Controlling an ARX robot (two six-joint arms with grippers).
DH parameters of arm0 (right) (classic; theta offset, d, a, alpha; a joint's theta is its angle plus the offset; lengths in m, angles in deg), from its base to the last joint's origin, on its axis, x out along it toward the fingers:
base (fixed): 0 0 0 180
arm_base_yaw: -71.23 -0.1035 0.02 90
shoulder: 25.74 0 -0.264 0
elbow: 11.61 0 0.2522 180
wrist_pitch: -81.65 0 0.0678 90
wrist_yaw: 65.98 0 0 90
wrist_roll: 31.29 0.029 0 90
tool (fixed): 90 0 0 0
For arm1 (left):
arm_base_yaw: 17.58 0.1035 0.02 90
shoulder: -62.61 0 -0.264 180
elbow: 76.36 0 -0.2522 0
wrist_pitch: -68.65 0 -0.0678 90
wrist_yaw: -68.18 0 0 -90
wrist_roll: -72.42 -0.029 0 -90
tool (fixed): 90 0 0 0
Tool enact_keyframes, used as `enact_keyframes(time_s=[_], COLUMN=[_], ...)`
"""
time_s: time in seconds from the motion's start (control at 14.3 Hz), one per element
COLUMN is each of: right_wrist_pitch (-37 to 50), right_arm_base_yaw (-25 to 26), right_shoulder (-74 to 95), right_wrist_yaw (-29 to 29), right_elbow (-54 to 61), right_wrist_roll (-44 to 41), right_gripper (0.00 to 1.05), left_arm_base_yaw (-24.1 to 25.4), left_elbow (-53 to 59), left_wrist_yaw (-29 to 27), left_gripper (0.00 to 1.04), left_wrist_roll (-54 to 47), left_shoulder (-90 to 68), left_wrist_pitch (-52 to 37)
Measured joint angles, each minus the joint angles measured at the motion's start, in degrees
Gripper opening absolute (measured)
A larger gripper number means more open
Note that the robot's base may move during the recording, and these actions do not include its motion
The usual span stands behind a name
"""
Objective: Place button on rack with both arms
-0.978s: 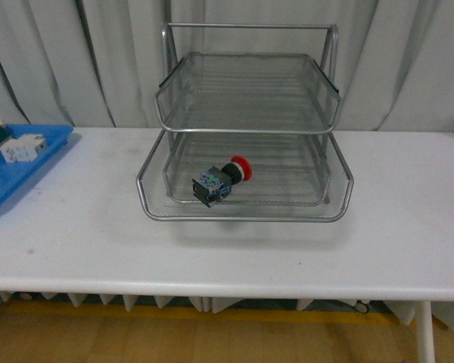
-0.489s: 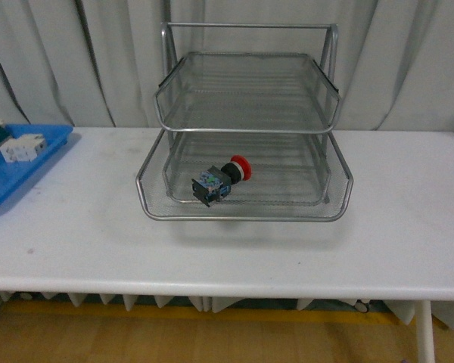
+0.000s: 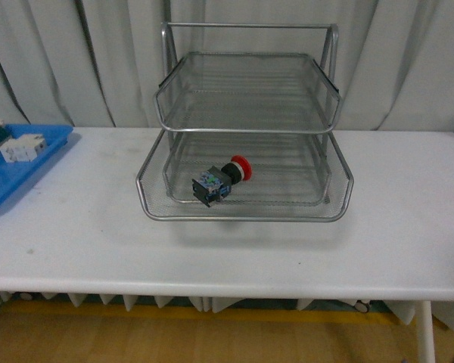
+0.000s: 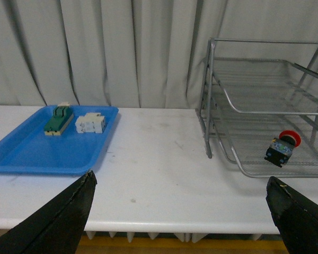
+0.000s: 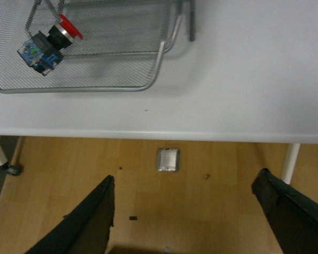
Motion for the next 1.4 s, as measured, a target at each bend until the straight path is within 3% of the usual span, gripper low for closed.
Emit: enact_keyframes(time_s=[0.49, 0.77, 1.26, 1.4], right_wrist_pitch=[-4.63, -8.85, -9.81, -4.02], right_arm_base_yaw=[-14.21, -17.73, -15.67, -14.36], right_shoulder=[42.14, 57.11, 71.78, 74.18], right_wrist_yaw=[3.65, 7.72, 13.92, 14.78], right_elbow=[-27.5, -42.97, -64.32, -68.08], right_wrist_roll=[13.2, 16.74, 14.43, 11.21], right_gripper=[0.04, 0.02, 0.02, 0.02], left_arm_base_yaw=[0.0, 0.0, 0.0, 0.0], left_elbow=[0.0, 0.0, 0.0, 0.0], left_wrist_yaw=[0.0, -0.02, -0.02, 0.0], left_gripper=[0.98, 0.98, 0.98, 0.98], left_wrist_roll=[0.0, 0.0, 0.0, 0.0], left_shoulder=[0.0, 0.0, 0.0, 0.0], left_wrist_pitch=[0.0, 0.0, 0.0, 0.0])
